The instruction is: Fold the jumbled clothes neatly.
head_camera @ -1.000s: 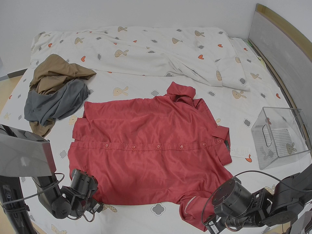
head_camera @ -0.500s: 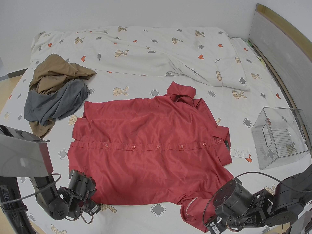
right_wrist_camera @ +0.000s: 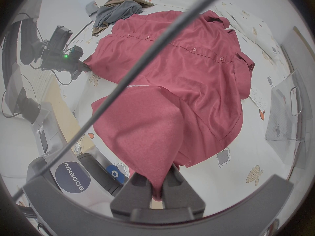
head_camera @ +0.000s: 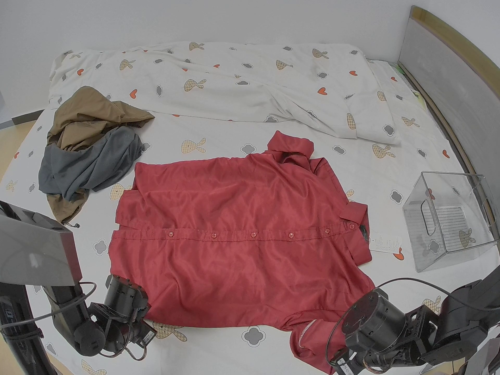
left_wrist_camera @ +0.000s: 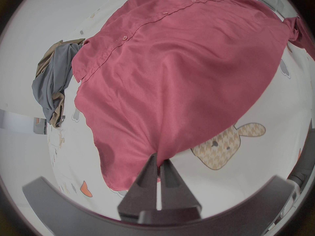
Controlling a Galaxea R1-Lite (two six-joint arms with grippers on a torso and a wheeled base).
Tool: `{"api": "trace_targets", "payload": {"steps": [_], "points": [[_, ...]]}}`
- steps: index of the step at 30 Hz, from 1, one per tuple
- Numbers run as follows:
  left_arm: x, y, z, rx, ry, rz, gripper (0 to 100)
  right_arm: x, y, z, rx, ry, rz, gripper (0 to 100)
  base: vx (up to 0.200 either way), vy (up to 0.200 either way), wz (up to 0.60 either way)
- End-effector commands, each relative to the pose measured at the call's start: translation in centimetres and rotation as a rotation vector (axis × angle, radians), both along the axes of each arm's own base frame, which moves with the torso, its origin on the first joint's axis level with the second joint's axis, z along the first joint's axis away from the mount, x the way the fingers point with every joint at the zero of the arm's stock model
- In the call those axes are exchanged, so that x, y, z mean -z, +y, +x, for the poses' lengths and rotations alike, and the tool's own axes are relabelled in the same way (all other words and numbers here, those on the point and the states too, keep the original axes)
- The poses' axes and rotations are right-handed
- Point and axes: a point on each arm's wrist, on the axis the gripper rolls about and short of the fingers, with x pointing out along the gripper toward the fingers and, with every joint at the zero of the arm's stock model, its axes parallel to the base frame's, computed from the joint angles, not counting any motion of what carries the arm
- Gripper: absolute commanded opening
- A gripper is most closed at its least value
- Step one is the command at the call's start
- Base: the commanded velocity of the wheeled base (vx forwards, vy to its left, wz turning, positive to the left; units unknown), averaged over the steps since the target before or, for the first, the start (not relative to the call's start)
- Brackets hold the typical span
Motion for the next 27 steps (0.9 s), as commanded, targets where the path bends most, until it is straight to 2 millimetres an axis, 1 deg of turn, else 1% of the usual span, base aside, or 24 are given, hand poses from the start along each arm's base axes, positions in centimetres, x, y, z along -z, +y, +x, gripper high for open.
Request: {"api": "trace_targets", "payload": {"steps": [1, 3, 5, 6, 8, 12, 15, 18, 23, 27], "points": [[-0.1, 0.3, -0.9, 0.010, 0.012, -0.012, 0, 0.3, -0.4, -0.6, -0.016, 0.011, -0.017, 0, 0.000, 0.000, 0.00], [-0.1, 0.6, -1.6, 0.013, 0.010, -0.015, 0, 0.4, -0.8, -1.3, -0.038, 0.022, -0.021, 0, 0.000, 0.000, 0.00], [-0.1, 0.6, -1.7, 0.013, 0.009, -0.015, 0, 0.3, -0.9, -1.4, -0.046, 0.025, -0.020, 0, 0.000, 0.000, 0.00], [0.0, 0.9, -2.3, 0.017, 0.009, -0.018, 0, -0.1, -1.7, -2.2, -0.109, 0.050, 0.008, 0, 0.000, 0.000, 0.00], [0.1, 1.1, -2.9, 0.017, 0.018, -0.015, 0, -0.7, -2.3, -2.7, -0.158, 0.078, 0.052, 0, 0.000, 0.000, 0.00], [0.4, 1.4, -3.6, 0.019, 0.027, -0.013, 0, -1.1, -2.9, -3.2, -0.189, 0.099, 0.085, 0, 0.000, 0.000, 0.00], [0.5, 1.3, -3.6, 0.021, 0.028, -0.013, 0, -0.8, -3.1, -3.5, -0.198, 0.107, 0.075, 0, 0.000, 0.000, 0.00], [0.5, 1.0, -3.6, 0.039, 0.021, -0.020, 0, -0.4, -3.3, -4.4, -0.258, 0.123, 0.049, 0, 0.000, 0.000, 0.00], [0.2, 1.0, -3.1, 0.079, 0.005, -0.079, 0, -0.3, -3.2, -4.7, -0.291, 0.154, 0.063, 0, 0.000, 0.000, 0.00], [0.2, 1.3, -3.0, 0.094, 0.013, -0.072, 0, -0.1, -3.2, -4.7, -0.295, 0.166, 0.059, 0, 0.000, 0.000, 0.00]]}}
